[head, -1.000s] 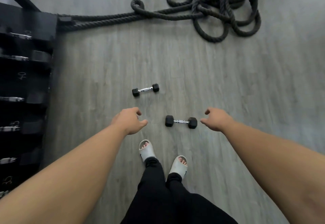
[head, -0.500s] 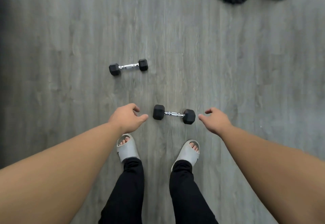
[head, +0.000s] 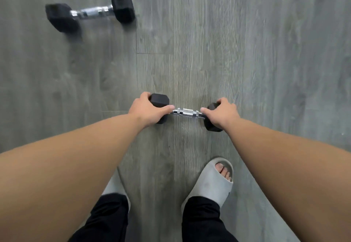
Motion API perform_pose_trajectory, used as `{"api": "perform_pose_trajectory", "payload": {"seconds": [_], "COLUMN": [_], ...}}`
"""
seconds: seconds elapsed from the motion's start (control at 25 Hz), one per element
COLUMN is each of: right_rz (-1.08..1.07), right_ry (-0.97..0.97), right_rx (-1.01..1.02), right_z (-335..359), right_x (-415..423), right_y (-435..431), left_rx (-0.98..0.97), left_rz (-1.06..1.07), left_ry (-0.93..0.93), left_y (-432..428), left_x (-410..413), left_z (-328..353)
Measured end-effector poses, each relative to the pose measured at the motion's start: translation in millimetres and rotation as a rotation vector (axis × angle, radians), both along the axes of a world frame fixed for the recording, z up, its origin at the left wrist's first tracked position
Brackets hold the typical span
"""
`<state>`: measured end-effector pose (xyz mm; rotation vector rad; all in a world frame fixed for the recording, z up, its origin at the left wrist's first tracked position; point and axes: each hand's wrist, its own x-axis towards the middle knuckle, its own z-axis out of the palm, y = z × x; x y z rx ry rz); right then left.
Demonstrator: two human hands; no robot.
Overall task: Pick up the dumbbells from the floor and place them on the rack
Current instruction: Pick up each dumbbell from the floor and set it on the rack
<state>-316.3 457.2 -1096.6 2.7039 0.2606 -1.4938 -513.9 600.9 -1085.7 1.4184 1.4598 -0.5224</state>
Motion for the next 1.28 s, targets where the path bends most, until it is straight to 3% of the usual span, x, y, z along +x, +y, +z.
{"api": "perform_pose_trajectory", "payload": {"seconds": [0.24,0.44,0.68,0.84,1.12,1.28], "right_rz": [0.086,-0.008,-0.052,-0.009,0.035,0.108], "right_ry": [-0.066,-0.018,0.025,0.062,0.273,0.38], "right_rx": [0.04,0.052,0.217,0.373,0.58,0.649], "right_z": [-8.6,62.1,225.8,374.4,634.8,736.1], "right_x": [-2.0,-36.6,-101.3,-150.5,-257.1,-345.5], "right_y": [-12.0,25.7,137.8,209.9,274.7,306.9], "left_rx": [0.077,0.117,0.313,0.498,0.755,0.866], "left_rz": [0.057,0.005,0.064,0.156,0.151,0.149], "left_ry": [-0.049,-0.026,0.021,0.034,0.149,0.252], "left_y": [-11.2,33.7,137.9,189.7,229.0,233.0], "left_x": [-6.5,-29.4,-96.2,-152.1,-261.1,-353.0], "left_z": [-23.7,48.4,242.4,414.2,714.2,836.1]}}
